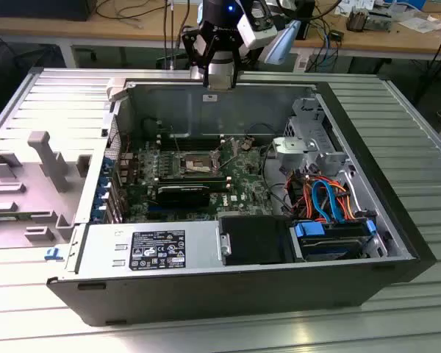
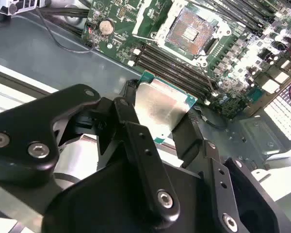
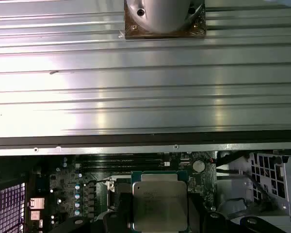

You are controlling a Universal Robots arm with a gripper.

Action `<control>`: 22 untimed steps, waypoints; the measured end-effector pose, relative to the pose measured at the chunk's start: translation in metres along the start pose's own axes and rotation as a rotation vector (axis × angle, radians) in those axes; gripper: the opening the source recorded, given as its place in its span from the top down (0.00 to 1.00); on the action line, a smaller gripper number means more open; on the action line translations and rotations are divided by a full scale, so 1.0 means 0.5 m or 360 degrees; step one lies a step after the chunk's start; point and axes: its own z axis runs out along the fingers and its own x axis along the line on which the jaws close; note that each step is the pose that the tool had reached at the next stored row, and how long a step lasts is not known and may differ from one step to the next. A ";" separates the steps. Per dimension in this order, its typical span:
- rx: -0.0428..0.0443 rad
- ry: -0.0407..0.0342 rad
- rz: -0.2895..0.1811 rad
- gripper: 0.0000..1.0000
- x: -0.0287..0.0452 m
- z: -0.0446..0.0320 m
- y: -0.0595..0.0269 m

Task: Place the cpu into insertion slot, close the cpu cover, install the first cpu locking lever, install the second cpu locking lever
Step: 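Place the cpu into insertion slot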

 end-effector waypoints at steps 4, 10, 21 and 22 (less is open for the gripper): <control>0.0000 0.0000 0.0000 0.46 0.001 0.002 0.000; 0.0000 0.0000 0.0000 0.46 0.002 0.010 -0.001; 0.0000 0.0000 0.0000 0.46 0.002 0.014 -0.006; 0.0000 0.0000 0.0000 0.46 0.002 0.018 -0.007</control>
